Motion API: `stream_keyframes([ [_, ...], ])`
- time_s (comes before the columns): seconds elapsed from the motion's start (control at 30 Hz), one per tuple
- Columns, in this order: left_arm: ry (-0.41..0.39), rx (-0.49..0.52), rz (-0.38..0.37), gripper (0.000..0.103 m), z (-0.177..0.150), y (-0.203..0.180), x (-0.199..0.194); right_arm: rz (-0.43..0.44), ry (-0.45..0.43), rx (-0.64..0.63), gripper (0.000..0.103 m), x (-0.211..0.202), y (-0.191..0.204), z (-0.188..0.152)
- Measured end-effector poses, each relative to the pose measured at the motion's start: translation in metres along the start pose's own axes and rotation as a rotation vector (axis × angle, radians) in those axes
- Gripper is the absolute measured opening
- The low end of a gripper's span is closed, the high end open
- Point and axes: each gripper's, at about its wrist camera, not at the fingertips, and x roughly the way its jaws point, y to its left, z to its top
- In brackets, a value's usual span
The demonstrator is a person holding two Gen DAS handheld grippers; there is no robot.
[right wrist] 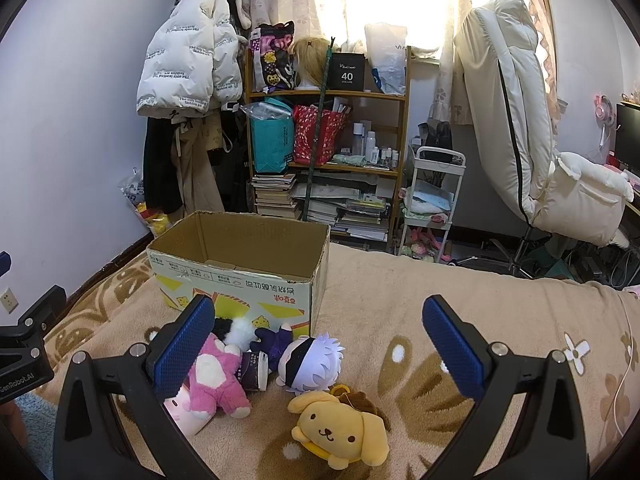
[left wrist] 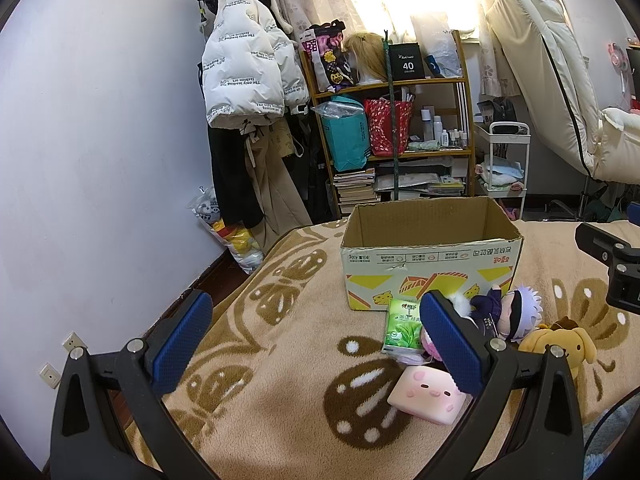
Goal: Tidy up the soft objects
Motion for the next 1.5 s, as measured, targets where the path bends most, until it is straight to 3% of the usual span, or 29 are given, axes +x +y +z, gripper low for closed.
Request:
stream_keyframes([
  [1.03, 0.000, 0.002, -0.003, 0.102, -0.002, 0.000, 0.001, 0.000, 0.002, 0.001, 0.103, 0.003, 0.003, -0.002],
  [1.37, 0.039, 0.038, -0.011, 0.102, -0.007, -0.007, 0.011, 0.004, 0.031, 0.017, 0.103, 0.013, -0.003, -0.007],
  [1.5, 0.075, 0.065, -0.051, 0.102, -0.008, -0.014, 0.016, 0.005, 0.061, 0.022, 0.103, 0.018, -0.001, -0.006],
])
